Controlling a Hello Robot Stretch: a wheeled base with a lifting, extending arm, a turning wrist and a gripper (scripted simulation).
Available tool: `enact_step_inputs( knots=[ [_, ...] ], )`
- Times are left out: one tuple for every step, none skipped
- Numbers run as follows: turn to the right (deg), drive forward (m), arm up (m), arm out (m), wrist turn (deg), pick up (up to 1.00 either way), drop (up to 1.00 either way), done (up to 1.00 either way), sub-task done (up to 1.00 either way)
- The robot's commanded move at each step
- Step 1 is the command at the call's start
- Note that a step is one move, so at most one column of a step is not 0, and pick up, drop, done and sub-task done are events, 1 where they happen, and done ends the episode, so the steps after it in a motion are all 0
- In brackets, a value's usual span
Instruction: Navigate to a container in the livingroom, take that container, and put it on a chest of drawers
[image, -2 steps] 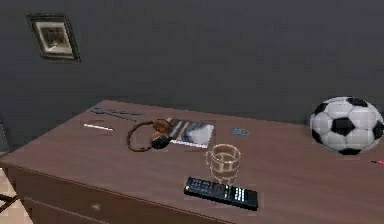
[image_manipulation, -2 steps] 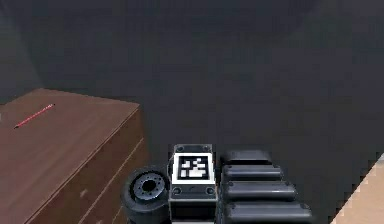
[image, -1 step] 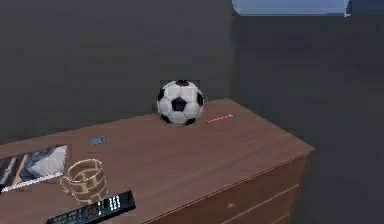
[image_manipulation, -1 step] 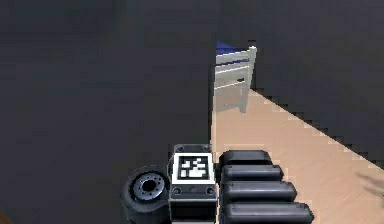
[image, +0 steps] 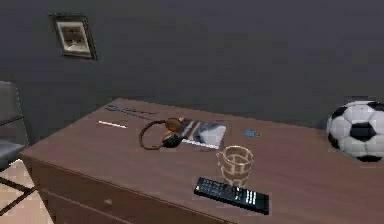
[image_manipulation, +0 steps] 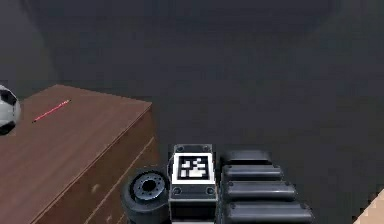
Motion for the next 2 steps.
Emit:
enact_step_inputs(
  knots=[
    [42.0, 0.0, 0.0, 0.0, 0.0, 0.0, 0.0, 0.0, 0.0],
    [-30.0, 0.0, 0.0, 0.0, 0.0, 0.0, 0.0, 0.0, 0.0]
  ],
)
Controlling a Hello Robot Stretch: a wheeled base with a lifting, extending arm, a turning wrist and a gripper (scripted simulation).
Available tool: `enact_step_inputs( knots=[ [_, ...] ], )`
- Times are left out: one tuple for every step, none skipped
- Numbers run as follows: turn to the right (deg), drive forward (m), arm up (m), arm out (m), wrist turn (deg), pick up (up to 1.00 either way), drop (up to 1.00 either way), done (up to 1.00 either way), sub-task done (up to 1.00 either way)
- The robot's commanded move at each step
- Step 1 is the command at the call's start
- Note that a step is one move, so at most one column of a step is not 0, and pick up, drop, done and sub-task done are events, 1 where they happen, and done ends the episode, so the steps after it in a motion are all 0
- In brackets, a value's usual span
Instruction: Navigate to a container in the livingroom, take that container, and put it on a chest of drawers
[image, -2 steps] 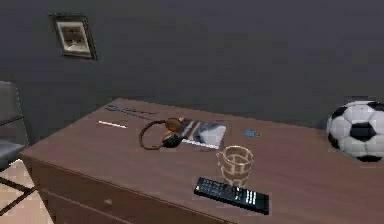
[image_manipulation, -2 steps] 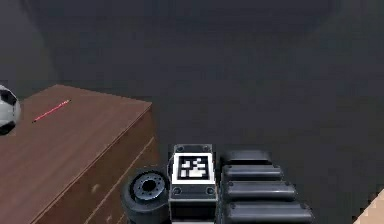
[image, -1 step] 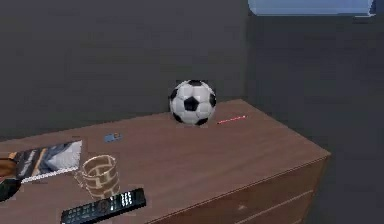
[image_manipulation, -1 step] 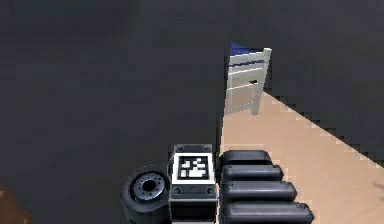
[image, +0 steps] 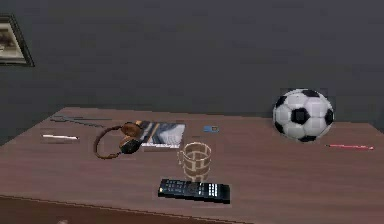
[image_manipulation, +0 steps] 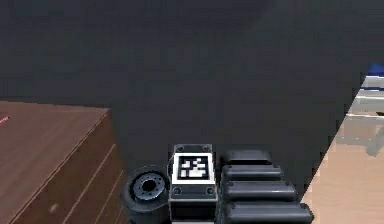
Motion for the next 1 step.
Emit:
enact_step_inputs(
  knots=[
    [-3.0, 0.0, 0.0, 0.0, 0.0, 0.0, 0.0, 0.0, 0.0]
  ],
)
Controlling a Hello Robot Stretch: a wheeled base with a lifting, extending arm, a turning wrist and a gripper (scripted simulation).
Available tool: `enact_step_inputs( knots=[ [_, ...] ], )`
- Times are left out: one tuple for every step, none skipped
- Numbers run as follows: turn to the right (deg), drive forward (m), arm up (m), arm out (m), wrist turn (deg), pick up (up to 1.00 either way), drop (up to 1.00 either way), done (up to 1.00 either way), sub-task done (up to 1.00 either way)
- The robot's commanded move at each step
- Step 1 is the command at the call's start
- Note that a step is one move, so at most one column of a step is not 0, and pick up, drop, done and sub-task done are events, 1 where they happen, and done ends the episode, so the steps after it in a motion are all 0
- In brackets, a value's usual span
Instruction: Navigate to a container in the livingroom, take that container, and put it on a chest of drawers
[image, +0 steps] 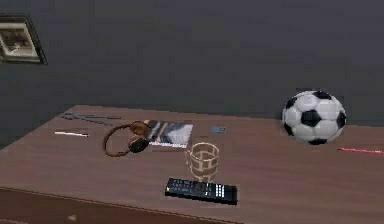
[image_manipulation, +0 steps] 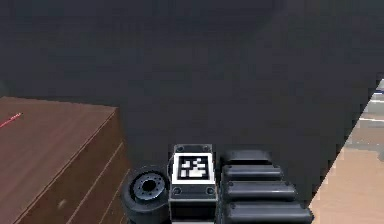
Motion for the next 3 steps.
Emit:
enact_step_inputs(
  knots=[
    [-21.0, 0.0, 0.0, 0.0, 0.0, 0.0, 0.0, 0.0, 0.0],
    [0.0, 0.15, 0.0, 0.0, 0.0, 0.0, 0.0, 0.0, 0.0],
    [45.0, 0.0, 0.0, 0.0, 0.0, 0.0, 0.0, 0.0, 0.0]
  ],
)
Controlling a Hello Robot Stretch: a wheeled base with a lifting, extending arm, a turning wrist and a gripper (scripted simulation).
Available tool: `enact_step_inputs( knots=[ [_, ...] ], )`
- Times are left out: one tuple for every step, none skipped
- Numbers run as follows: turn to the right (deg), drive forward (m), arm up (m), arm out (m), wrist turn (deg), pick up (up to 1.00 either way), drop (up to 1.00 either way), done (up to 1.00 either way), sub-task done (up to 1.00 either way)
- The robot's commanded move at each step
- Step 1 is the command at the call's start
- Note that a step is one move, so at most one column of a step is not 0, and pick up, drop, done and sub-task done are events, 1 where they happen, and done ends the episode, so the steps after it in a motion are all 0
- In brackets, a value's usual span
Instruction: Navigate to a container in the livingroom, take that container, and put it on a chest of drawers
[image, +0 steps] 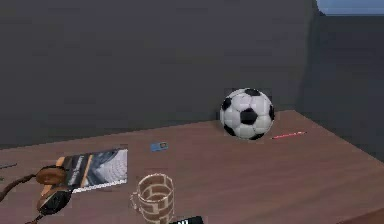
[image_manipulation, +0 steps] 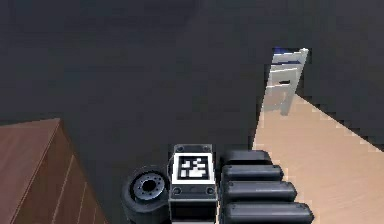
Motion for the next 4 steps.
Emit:
enact_step_inputs(
  knots=[
    [24.0, 0.0, 0.0, 0.0, 0.0, 0.0, 0.0, 0.0, 0.0],
    [-45.0, 0.0, 0.0, 0.0, 0.0, 0.0, 0.0, 0.0, 0.0],
    [-6.0, 0.0, 0.0, 0.0, 0.0, 0.0, 0.0, 0.0, 0.0],
    [36.0, 0.0, 0.0, 0.0, 0.0, 0.0, 0.0, 0.0, 0.0]
  ],
)
